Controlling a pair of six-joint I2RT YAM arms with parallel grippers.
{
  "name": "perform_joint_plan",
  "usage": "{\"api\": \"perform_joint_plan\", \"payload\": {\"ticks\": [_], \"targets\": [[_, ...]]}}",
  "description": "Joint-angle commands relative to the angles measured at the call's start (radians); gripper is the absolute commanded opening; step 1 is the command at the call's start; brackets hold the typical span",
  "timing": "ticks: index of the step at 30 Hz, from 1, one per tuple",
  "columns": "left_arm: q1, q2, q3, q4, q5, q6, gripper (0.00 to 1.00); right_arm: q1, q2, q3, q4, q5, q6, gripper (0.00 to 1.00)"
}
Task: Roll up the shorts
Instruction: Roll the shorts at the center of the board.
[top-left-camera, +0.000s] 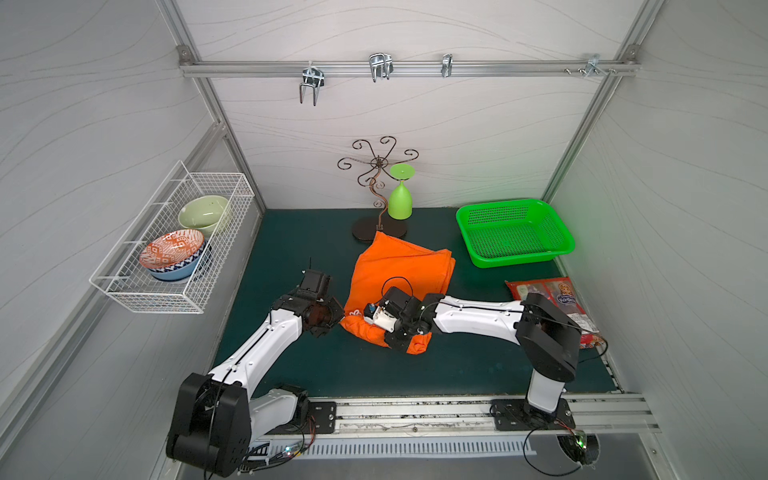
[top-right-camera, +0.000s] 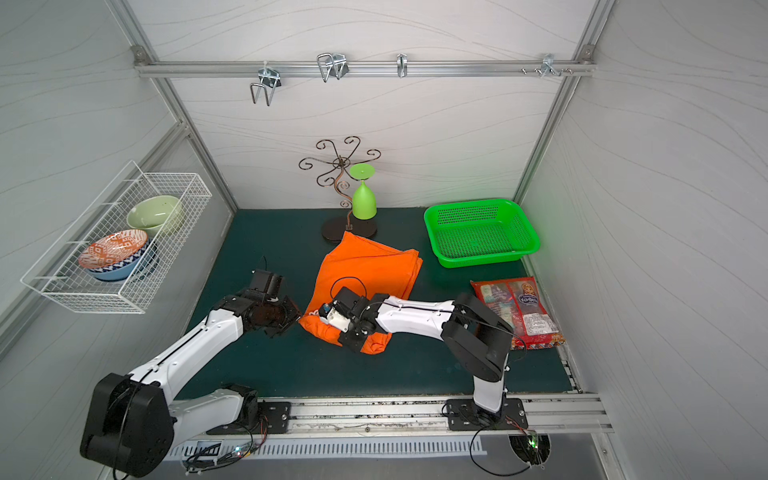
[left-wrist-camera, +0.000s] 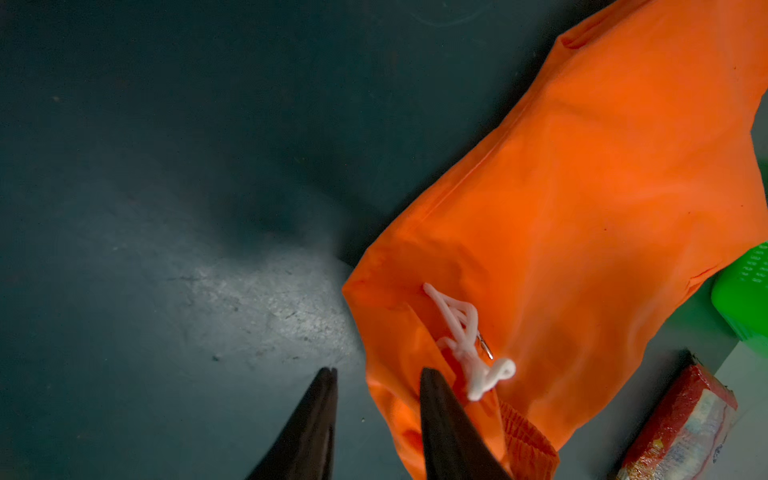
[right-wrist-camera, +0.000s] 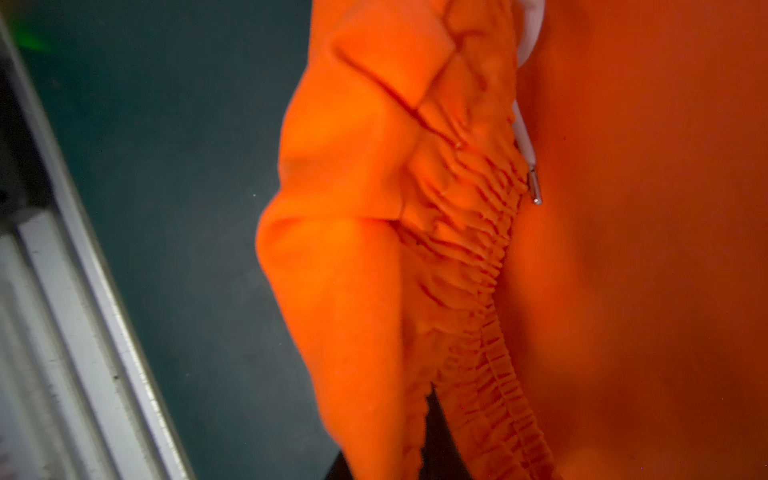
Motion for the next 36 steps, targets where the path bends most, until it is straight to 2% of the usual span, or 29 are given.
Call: {"api": "perform_joint_plan", "payload": {"ticks": [1, 7, 11, 14, 19, 22, 28, 34, 36], "targets": [[0.006, -0.046, 0.018, -0.007, -0.028, 0.013, 0.39, -0.082, 0.058, 0.024, -0.049, -0.305, 0.119, 0.00], [-0.026, -0.187, -0.109, 0.124, 0.043, -0.017, 0.54, -0.242, 0.201, 0.044, 0.019, -0.629, 0.282, 0.04], [-0.100, -0.263, -0.194, 0.244, 0.041, -0.048, 0.62, -0.294, 0.259, -0.012, 0.143, -0.732, 0.381, 0.05], [-0.143, -0.295, -0.252, 0.374, 0.030, -0.083, 0.67, -0.314, 0.280, -0.039, 0.204, -0.759, 0.437, 0.06], [-0.153, -0.292, -0.355, 0.609, -0.003, -0.126, 0.73, -0.317, 0.280, -0.044, 0.216, -0.756, 0.442, 0.07], [-0.160, -0.263, -0.426, 0.778, -0.027, -0.163, 0.74, -0.316, 0.281, -0.036, 0.203, -0.752, 0.435, 0.07], [-0.184, -0.174, -0.497, 1.001, -0.106, -0.171, 0.75, -0.317, 0.283, -0.044, 0.215, -0.753, 0.436, 0.07], [-0.287, -0.104, -0.491, 1.080, -0.249, -0.113, 0.75, -0.318, 0.286, -0.041, 0.216, -0.761, 0.438, 0.07], [-0.295, -0.062, -0.486, 1.081, -0.280, -0.114, 0.75, -0.317, 0.283, -0.041, 0.218, -0.763, 0.436, 0.08]]}}
